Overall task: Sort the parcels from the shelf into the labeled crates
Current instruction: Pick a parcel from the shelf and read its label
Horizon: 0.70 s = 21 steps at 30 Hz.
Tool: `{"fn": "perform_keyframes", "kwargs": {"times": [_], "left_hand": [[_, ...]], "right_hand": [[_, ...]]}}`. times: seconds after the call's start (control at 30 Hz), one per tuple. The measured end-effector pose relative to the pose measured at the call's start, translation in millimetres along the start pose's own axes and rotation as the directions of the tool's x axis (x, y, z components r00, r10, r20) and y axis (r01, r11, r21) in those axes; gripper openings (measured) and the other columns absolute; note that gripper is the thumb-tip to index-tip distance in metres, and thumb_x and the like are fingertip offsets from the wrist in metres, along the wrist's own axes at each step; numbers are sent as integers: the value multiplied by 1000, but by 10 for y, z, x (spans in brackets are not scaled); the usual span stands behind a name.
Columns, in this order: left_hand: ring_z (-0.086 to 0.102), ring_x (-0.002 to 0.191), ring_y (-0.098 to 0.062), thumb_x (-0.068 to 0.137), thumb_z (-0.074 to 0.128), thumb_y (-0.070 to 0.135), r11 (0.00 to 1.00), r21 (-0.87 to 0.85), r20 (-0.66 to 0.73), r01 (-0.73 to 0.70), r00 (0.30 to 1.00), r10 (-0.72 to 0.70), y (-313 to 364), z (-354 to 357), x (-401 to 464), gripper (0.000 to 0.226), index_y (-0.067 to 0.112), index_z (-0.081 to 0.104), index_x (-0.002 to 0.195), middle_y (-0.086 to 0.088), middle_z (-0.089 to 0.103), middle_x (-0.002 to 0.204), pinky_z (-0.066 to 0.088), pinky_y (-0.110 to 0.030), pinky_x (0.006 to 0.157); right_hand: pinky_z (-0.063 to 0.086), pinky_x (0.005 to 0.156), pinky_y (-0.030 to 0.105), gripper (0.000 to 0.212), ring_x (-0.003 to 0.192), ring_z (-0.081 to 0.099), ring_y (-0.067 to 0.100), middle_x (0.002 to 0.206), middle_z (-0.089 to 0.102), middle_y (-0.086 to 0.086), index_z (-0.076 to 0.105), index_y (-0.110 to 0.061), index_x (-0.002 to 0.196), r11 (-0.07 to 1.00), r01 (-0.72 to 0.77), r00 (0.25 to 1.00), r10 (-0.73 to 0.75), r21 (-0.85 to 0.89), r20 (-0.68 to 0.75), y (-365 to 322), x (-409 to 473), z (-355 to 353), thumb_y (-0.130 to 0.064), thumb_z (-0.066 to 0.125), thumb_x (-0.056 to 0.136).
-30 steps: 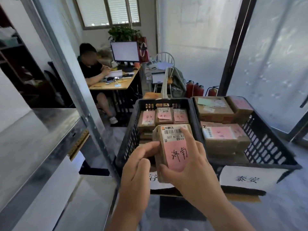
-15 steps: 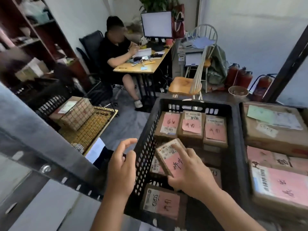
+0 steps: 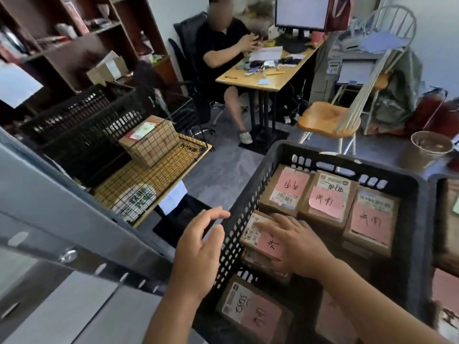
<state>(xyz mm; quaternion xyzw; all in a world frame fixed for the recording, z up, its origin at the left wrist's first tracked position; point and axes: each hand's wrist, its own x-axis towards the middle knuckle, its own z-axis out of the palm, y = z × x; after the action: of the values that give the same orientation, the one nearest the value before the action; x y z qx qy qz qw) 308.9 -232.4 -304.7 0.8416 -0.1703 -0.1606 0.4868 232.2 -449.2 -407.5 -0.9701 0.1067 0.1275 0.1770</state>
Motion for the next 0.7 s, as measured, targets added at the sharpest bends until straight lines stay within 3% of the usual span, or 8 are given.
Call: {"fn": "perform_keyframes", "kwargs": {"times": [0.07,0.13,0.2,0.3,0.47,0.53,0.6,0.7], "left_hand": [[58,131,-2,108,49,26,1000,21,6,-21,1000,21,-18,14,-41,30,47,69,116,34,61,135,49,-30,112],[49,133,16,108,50,25,998,41,10,-48,999,47,-17,7,-106,30,46,69,118,36,59,136,43,-17,113],[48,132,17,107,50,26,996,54,13,-71,997,70,-2,7,-205,29,45,68,119,37,59,136,41,-15,111],[57,123,6,106,49,29,995,43,15,-90,996,90,33,-54,-437,28,48,66,119,34,60,138,46,-21,109],[45,134,20,108,51,29,988,81,-32,-130,991,133,-6,-273,-964,27,48,67,120,36,59,137,36,-15,109],[43,138,18,106,50,37,985,108,-71,-136,987,144,-52,-398,-1264,25,51,65,119,35,57,141,36,-20,114],[44,138,16,99,47,42,977,142,-126,-157,976,175,-107,-576,-1606,28,50,65,119,36,57,139,36,-19,113],[47,138,10,95,47,44,961,210,-231,-182,945,230,-216,-914,-2162,30,46,64,120,33,60,134,39,-18,112]], "right_hand": [[15,126,48,101,156,16,22,172,11,-3,5,-55,158,1000,14,1000,-14,-7,1,20,34,14,-85,41,68],[16,126,48,98,156,15,23,172,10,-2,7,-55,157,1000,15,1000,-15,12,1,18,21,30,-81,55,75],[20,124,48,98,156,17,25,172,11,-2,10,-55,157,999,10,1000,-10,40,19,2,-20,25,-75,62,77],[24,124,50,97,155,21,27,172,13,-1,10,-57,156,999,6,1000,-7,50,30,-52,-83,-2,-69,66,77],[17,125,59,102,158,15,29,173,8,2,5,-54,159,998,-57,998,57,3,26,-181,-223,-82,-76,60,76],[13,126,63,102,159,12,30,173,8,2,6,-50,161,995,-100,991,99,-4,-86,-278,-356,-155,-82,55,77],[20,125,61,95,157,20,31,172,17,3,14,-47,161,995,-102,955,104,24,-276,-464,-580,-297,-80,52,80],[29,123,55,84,152,31,27,165,34,0,28,-42,159,994,69,859,-17,83,-512,-997,-1110,-518,-71,57,86]]}}
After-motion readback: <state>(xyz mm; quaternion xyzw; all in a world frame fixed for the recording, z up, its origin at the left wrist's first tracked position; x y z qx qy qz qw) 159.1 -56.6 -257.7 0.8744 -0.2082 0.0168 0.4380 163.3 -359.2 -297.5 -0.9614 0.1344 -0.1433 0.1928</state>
